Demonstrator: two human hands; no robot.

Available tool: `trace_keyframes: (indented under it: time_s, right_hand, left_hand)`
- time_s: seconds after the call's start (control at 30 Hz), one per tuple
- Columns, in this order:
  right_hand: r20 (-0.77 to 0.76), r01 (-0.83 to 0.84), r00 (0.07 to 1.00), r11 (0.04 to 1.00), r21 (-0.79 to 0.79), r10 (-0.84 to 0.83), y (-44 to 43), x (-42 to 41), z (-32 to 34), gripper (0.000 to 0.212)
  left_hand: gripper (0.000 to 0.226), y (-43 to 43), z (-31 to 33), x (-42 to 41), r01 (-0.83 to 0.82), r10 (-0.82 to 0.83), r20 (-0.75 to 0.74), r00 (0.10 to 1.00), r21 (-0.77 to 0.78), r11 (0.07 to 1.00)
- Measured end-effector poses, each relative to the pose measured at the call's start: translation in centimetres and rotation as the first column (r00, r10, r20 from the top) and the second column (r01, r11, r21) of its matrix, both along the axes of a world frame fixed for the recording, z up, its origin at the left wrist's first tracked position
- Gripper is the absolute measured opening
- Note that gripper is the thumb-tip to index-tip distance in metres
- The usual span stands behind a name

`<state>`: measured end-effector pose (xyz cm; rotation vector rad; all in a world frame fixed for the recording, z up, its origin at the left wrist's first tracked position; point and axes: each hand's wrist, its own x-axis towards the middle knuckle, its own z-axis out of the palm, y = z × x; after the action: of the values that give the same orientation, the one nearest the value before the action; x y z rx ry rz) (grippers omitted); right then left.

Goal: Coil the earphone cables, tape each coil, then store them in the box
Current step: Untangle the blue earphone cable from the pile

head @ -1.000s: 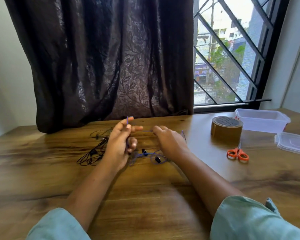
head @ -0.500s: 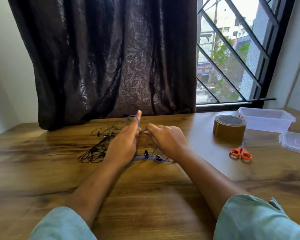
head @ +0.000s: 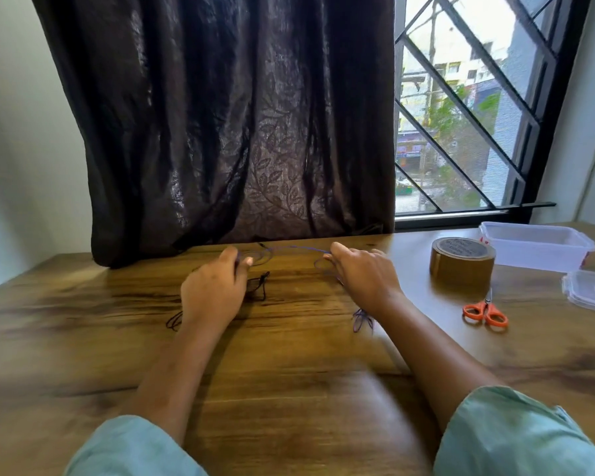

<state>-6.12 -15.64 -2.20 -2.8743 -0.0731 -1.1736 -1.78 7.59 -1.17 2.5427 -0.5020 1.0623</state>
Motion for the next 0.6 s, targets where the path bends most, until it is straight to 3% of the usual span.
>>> trace_keyframes:
  time_s: [0.1, 0.17, 0.23, 0.3, 0.37, 0.47, 0.53, 0.6]
  right_hand:
    - [0.008, -0.076, 0.997, 0.997, -0.017, 0.076, 0.8, -0.1, 0.2, 0.03]
    - [-0.013, -0.17, 0.985, 0.984, -0.055, 0.17, 1.7, -0.1, 0.2, 0.022]
    - [-0.045, -0.259, 0.966, 0.961, -0.097, 0.256, 2.5, -0.1, 0.2, 0.024]
    - [-0.074, -0.319, 0.947, 0.941, -0.117, 0.312, 3.3, -0.1, 0.0, 0.033]
    - [-0.104, -0.358, 0.932, 0.927, -0.114, 0.347, 3.8, -0.1, -0.1, 0.03]
    - [-0.123, -0.366, 0.928, 0.923, -0.12, 0.352, 3.4, -0.3, 0.0, 0.031]
    - [-0.111, -0.319, 0.945, 0.944, -0.09, 0.308, 2.4, -0.5, 0.4, 0.029]
    - [-0.087, -0.253, 0.965, 0.966, -0.054, 0.248, 1.1, -0.7, 0.8, 0.025]
  left_hand:
    - [0.035, -1.8, 0.2, -1.2, 0.209, -0.209, 0.01, 0.978, -0.033, 0.977]
    - [0.044, -3.2, -0.2, -2.1, 0.351, -0.363, -0.098, 0.927, -0.121, 0.928]
    - [0.052, -4.1, -0.7, -2.7, 0.449, -0.529, -0.27, 0.805, -0.305, 0.84]
    - [0.046, -4.7, -1.4, -2.7, 0.49, -0.667, -0.307, 0.679, -0.487, 0.723]
    - [0.035, -5.0, -1.6, -2.4, 0.452, -0.707, -0.224, 0.671, -0.632, 0.63]
    - [0.036, -5.0, -1.3, -1.8, 0.252, -0.715, -0.166, 0.68, -0.862, 0.44]
    - [0.038, -4.5, -0.9, -1.1, 0.118, -0.734, -0.149, 0.663, -0.947, 0.298]
    - [0.039, -3.7, -0.7, -0.5, 0.009, -0.733, -0.158, 0.662, -0.976, 0.219]
